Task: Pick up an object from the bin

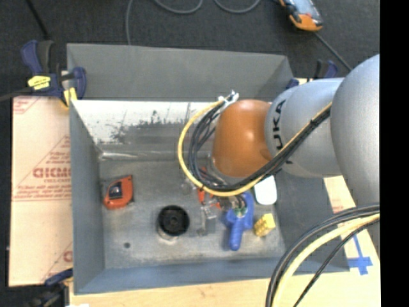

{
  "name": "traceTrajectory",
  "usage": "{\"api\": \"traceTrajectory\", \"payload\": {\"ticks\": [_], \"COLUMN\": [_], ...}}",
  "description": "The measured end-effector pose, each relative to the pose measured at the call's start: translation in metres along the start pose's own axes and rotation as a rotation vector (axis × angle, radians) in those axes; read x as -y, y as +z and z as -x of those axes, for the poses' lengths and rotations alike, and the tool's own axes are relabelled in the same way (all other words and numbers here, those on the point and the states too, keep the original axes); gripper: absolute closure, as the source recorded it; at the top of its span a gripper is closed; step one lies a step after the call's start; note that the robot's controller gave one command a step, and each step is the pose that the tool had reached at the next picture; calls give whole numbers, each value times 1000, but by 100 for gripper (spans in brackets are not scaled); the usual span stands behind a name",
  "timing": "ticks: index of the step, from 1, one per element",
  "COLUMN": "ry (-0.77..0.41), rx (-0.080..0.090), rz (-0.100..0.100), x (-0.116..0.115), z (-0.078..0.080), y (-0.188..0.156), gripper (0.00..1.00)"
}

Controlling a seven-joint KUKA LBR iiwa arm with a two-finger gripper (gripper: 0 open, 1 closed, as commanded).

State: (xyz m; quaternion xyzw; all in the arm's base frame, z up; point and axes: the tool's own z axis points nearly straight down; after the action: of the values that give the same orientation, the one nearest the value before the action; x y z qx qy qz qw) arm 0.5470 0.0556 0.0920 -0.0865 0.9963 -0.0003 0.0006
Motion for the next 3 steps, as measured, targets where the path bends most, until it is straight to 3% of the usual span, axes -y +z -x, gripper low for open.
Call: {"api": "traceTrajectory", "payload": {"ticks": [1, 2, 3], "ry": [-8, 273, 123], "rx": [2, -1, -1], "rz": [1, 2, 1], "x": [-19, -24, -62], "z": [-5, -13, -18], "y": [6, 12, 21], "gripper": [0, 0, 100]}}
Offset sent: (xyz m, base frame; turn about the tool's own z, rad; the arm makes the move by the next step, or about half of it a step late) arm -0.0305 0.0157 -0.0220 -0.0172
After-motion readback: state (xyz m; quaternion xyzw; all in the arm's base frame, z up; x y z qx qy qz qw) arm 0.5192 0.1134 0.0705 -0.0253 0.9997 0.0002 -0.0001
